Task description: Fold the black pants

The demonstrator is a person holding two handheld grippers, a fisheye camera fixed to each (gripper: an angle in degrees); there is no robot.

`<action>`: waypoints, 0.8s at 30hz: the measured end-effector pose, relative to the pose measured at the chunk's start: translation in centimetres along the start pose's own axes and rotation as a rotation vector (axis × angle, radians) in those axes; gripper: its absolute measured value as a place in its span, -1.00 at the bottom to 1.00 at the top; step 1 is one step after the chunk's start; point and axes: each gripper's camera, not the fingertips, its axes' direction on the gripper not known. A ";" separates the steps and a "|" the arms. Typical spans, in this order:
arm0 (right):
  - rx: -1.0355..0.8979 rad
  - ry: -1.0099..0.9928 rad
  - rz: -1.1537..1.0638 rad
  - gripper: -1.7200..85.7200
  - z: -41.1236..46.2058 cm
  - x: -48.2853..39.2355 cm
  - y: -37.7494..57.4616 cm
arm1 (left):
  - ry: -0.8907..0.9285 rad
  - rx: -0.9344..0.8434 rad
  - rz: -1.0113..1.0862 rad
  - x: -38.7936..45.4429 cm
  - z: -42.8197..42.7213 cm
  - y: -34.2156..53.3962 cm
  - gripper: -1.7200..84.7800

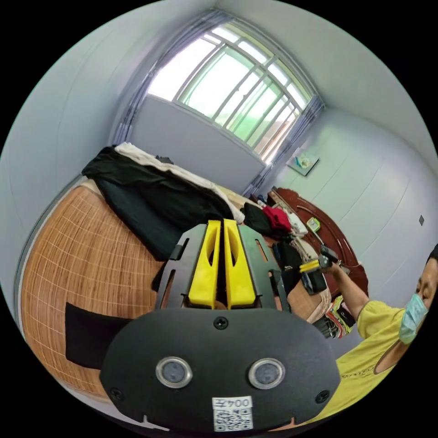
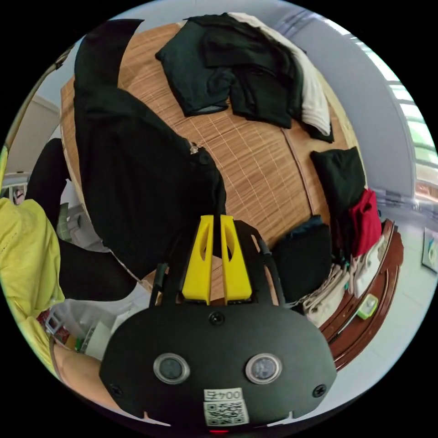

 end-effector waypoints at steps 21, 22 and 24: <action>0.136 0.096 0.236 -0.85 8.4 -29.2 16.1 | 0.058 -0.003 -0.408 -27.5 -14.1 39.9 -0.91; 0.138 0.049 0.246 -0.84 8.2 -28.7 16.6 | 0.076 0.015 -0.438 -27.8 -14.2 40.8 -0.90; 0.133 -0.018 0.261 -0.81 7.9 -28.1 17.4 | 0.088 0.023 -0.453 -28.0 -14.5 41.9 -0.89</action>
